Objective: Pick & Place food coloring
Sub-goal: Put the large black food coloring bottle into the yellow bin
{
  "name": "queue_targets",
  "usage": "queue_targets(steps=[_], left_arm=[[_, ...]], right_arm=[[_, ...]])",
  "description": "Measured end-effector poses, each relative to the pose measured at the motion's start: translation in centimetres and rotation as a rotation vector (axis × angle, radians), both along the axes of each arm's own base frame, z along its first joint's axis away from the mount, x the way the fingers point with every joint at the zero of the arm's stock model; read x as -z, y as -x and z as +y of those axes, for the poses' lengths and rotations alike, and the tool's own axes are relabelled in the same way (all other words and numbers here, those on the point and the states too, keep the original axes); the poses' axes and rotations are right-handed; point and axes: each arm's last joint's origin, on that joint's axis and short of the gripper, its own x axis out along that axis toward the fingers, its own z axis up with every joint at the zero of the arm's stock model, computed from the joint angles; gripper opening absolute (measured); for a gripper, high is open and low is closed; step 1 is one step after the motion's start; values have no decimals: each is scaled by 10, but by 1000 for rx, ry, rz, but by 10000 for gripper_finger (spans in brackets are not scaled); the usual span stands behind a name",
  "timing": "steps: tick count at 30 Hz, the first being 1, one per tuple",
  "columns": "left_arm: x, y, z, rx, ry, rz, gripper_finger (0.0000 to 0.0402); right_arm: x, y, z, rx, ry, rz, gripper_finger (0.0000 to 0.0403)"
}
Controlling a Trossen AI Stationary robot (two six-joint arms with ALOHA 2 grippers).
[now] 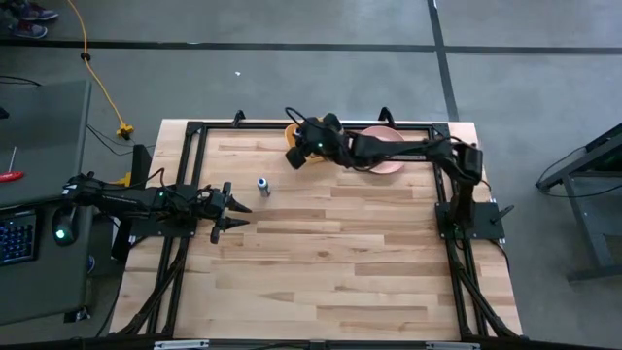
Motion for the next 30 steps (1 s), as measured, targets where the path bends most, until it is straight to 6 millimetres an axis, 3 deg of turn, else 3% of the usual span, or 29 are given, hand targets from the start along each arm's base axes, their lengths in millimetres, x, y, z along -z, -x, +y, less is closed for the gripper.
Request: queue_targets(steps=[6, 12, 18, 23, 30], left_arm=[[0, 0, 0, 0, 0, 0, 163], [0, 0, 0, 0, 0, 0, 163], [0, 0, 0, 0, 0, 0, 163], [0, 0, 0, 0, 0, 0, 163], [0, 0, 0, 0, 0, 0, 163]], right_arm=[[17, -11, -14, 52, 11, 11, 114], [17, -14, -28, 153, -4, -64, 114], [40, -21, -41, 245, -53, -114, 114], [52, -37, -48, 263, -81, -93, 114], [47, -60, -74, 337, -73, -61, 114]])
